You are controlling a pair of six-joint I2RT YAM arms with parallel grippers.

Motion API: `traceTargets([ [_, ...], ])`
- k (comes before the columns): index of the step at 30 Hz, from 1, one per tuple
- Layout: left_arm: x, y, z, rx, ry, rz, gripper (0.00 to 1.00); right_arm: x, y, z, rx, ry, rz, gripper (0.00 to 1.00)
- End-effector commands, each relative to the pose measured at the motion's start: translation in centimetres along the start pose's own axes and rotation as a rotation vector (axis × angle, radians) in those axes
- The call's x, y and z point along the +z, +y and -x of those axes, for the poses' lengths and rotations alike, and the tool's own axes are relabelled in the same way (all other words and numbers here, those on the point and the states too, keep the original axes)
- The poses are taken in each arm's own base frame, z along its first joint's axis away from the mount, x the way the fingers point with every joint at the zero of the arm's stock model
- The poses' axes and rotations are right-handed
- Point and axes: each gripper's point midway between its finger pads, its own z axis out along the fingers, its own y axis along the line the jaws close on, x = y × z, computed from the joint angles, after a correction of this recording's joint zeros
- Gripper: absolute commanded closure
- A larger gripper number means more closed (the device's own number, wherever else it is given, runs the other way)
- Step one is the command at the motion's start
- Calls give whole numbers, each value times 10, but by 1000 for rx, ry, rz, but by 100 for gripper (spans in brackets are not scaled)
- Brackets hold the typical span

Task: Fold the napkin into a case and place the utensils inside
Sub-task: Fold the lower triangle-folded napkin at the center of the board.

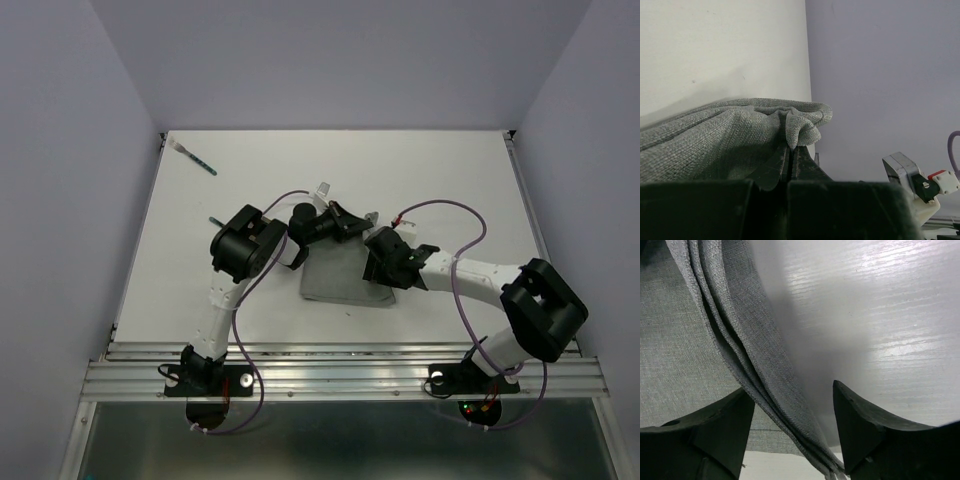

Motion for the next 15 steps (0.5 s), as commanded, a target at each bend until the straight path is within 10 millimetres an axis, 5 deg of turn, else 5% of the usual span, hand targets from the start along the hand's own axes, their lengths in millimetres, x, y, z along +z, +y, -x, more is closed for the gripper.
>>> traceTargets([
  [1,-7,-22,6,52,-5,-90,100,1,2,7,18,-44,26,43],
  [7,-10,-21,10,48,-18,-91,100,-2,8,12,6,-58,55,88],
  [15,-13,-18,12,43,-28,-96,100,1,2,27,-98,-102,-132,98],
])
